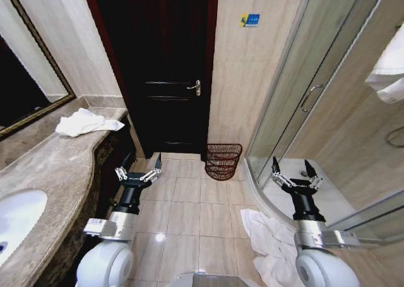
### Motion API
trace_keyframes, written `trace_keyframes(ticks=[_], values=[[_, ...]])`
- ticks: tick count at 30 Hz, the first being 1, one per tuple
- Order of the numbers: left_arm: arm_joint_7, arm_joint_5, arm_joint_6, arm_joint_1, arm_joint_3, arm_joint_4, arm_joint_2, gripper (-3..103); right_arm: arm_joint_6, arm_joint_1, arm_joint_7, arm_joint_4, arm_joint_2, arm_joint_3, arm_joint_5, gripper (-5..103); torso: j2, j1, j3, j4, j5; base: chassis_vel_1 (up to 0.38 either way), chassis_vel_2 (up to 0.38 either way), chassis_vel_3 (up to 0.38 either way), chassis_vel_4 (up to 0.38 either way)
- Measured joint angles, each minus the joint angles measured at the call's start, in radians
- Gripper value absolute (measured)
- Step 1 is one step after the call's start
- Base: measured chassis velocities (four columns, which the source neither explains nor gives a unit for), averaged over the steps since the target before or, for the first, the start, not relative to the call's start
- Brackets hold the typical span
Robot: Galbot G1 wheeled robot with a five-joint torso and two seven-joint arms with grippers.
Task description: Discard the used towel into the hamper.
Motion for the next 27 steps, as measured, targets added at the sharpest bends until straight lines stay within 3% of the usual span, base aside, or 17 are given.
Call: trace_keyframes(ticks=[13, 27], values=[[-0.021, -0.008, -0.002, -0.006, 0.003, 0.006, -0.005, 100, 0.020, -0.009, -0.002, 0.004, 0.014, 0.000, -0.011, 100, 0.000, 0.000, 0.000, 0.0000, 0.0000, -0.028, 0.020, 0.022, -0.029], [-0.032, -0.030, 0.001, -0.010, 0.009, 0.010, -0.005, 100, 0.040, -0.019, 0.002, 0.005, 0.021, 0.000, -0.024, 100, 0.000, 0.000, 0.000, 0.0000, 0.0000, -0.176, 0.174, 0.186, -0.187]])
